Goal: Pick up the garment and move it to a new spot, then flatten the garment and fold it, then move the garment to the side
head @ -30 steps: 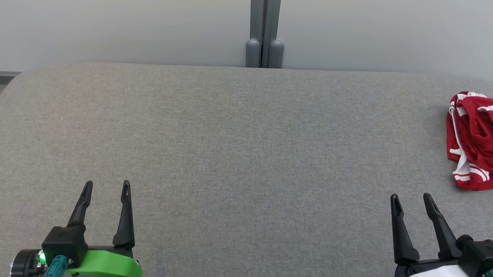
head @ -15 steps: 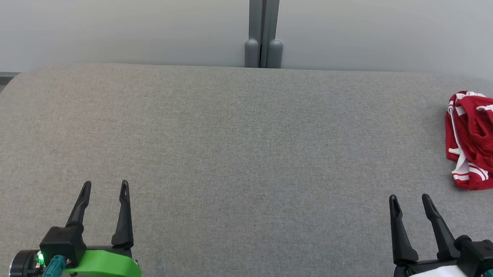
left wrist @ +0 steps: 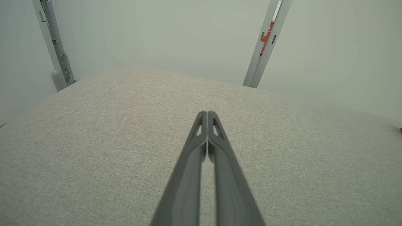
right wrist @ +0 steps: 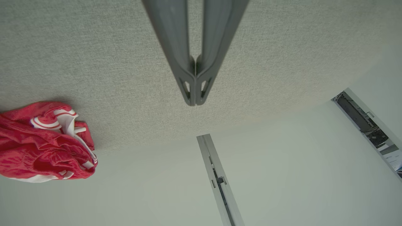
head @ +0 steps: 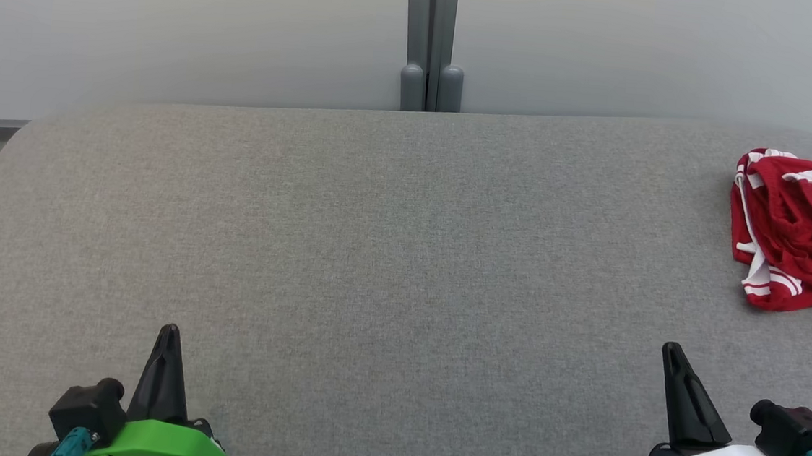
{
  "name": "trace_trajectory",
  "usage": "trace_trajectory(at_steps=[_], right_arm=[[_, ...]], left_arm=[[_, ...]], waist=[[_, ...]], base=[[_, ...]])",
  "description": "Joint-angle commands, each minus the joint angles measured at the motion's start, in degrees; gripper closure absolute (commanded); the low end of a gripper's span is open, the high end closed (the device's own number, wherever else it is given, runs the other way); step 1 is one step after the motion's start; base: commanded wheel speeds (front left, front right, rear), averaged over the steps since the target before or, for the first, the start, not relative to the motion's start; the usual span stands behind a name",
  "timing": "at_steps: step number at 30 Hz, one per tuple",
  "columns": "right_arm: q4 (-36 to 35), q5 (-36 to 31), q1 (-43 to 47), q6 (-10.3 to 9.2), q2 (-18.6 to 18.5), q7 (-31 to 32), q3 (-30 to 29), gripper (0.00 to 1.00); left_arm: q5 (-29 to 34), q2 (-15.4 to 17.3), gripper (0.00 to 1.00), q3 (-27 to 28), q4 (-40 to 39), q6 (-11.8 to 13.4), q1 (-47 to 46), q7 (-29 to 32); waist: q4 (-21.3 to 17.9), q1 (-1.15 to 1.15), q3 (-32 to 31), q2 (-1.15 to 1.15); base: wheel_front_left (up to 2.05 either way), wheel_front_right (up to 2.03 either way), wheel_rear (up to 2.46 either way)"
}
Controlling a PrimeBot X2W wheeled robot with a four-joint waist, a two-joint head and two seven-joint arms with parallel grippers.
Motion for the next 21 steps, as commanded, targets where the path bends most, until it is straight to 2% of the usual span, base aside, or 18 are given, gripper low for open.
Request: trace_trajectory(at_steps=[1,21], right_arm=[[-0.5,2.9,-1.5,-0.01,-0.2,0.5,-0.5,1.00],[1.1,20.9,-3.9,-0.02,0.4,5.0,-2.2,1.00]], left_arm=[[-2.8,0.1,1.00,0.7,-0.8,-0.4,-1.3,0.5],[-21.6,0.2,1.00,3.0,-0.5,-2.3,-3.0,5.4]], waist=[[0.0,0.00,0.0,0.00],[-0.6,0.00,0.1,0.00]], base=[[0.00,0.00,0.00],[0.00,0.00,0.00]])
